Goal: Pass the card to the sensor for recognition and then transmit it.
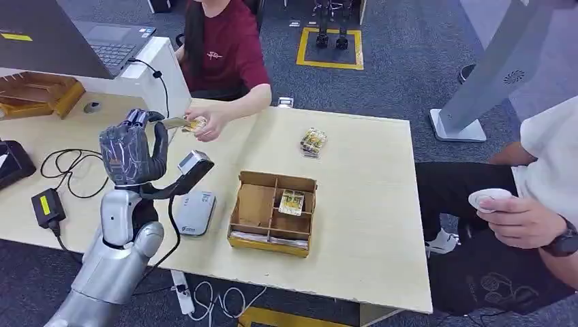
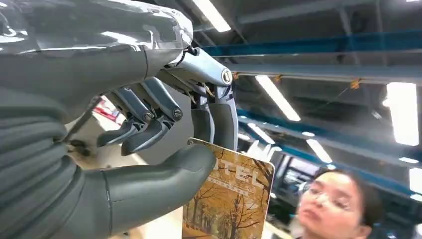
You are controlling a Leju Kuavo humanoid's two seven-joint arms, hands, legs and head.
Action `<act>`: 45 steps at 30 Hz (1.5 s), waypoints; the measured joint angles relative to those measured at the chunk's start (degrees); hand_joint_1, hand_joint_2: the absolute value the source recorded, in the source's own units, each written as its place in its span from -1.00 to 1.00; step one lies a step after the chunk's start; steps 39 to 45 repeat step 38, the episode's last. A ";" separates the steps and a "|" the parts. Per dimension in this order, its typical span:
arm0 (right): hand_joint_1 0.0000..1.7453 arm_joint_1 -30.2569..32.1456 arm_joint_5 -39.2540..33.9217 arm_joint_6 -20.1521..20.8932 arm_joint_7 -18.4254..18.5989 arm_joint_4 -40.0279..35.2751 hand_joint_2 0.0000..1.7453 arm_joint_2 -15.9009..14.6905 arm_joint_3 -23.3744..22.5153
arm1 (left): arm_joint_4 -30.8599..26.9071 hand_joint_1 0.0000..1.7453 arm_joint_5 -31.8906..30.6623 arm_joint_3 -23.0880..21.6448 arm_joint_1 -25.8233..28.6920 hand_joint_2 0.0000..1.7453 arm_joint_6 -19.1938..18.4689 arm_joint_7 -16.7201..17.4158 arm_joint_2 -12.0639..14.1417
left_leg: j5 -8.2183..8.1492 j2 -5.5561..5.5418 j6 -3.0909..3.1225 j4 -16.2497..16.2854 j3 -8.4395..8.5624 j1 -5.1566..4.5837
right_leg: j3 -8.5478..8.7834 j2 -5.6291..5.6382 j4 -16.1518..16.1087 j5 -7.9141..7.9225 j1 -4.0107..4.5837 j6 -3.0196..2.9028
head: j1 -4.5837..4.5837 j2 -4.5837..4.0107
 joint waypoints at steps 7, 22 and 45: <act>-1.00 0.00 0.22 0.17 0.85 -1.16 1.00 -0.11 0.59 | 4.57 1.00 -3.26 1.29 -0.58 1.00 0.68 1.18 -0.68 | 0.00 0.00 0.00 0.00 -0.01 0.00 | 0.00 0.00 0.00 0.00 0.00 0.00 | 0.00 0.00; -1.00 0.12 0.37 0.15 1.25 -2.38 1.00 -0.33 0.66 | 7.32 -1.00 -6.46 3.67 0.23 1.00 5.83 2.65 -1.38 | 0.00 -0.01 0.00 0.00 -0.03 0.00 | 0.01 0.00 0.00 0.00 0.00 0.00 | 0.00 0.00; -1.00 1.77 -0.44 -0.26 0.29 -2.60 1.00 -0.94 0.68 | -0.56 -1.00 -2.24 32.42 16.90 1.00 6.82 -13.73 0.53 | -0.04 0.08 -0.03 -0.06 -0.05 0.05 | -0.02 0.05 0.01 -0.06 0.01 -0.02 | -0.02 0.00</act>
